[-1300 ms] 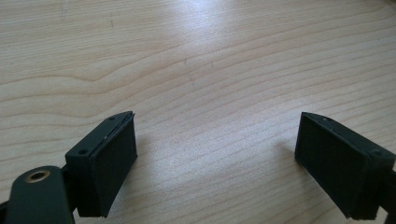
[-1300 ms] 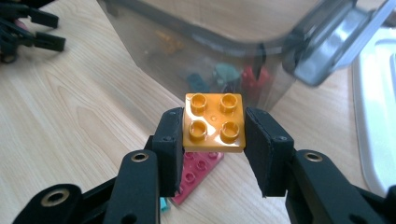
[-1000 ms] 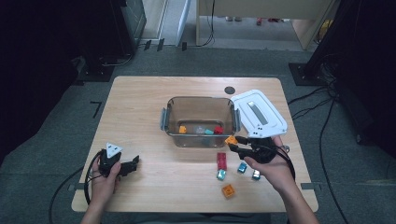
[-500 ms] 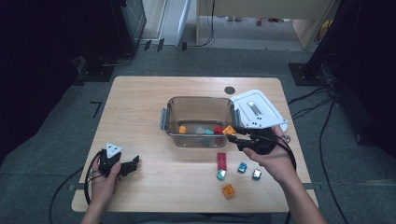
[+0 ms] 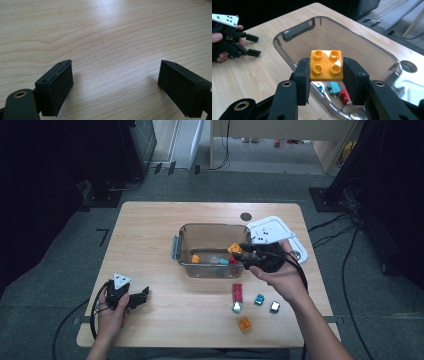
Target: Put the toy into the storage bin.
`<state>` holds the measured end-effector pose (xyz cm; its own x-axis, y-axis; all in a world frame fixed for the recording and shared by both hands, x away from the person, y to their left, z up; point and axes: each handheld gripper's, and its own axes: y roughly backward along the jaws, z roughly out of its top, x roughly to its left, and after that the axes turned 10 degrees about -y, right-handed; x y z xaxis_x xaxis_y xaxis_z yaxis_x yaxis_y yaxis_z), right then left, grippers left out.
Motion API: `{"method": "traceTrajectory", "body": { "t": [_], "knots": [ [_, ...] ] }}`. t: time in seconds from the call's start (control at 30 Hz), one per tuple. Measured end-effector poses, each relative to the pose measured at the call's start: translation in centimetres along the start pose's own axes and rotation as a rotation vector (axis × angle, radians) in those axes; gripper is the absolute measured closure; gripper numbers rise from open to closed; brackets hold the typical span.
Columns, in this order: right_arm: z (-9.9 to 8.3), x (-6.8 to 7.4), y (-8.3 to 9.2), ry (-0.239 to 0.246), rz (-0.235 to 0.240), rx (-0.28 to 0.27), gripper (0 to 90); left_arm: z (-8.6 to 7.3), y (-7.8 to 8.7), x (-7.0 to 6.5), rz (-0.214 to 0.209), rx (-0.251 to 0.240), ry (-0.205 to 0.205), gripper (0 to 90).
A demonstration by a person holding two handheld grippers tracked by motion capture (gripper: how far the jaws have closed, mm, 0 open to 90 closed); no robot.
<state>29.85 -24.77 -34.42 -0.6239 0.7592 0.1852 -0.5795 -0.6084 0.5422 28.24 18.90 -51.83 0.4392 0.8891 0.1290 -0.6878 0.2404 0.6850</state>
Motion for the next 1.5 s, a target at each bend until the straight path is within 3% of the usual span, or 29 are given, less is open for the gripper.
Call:
{"method": "traceTrajectory", "body": {
  "t": [0.77, 1.13, 1.5],
  "knots": [
    [3.1, 0.4, -6.7, -0.025, 0.038, 0.054, 60.0, 0.0, 0.0, 0.0, 0.0, -0.001, 0.0, 12.8],
    [3.5, -0.1, -10.3, -0.068, 0.024, 0.15, 59.9, 0.0, 0.0, 0.0, -0.001, -0.003, 0.0, 12.8],
    [3.3, -1.4, -12.6, -0.14, -0.001, 0.246, 59.9, 0.0, 0.0, 0.0, -0.003, -0.001, -0.003, 12.8]
  ]
}}
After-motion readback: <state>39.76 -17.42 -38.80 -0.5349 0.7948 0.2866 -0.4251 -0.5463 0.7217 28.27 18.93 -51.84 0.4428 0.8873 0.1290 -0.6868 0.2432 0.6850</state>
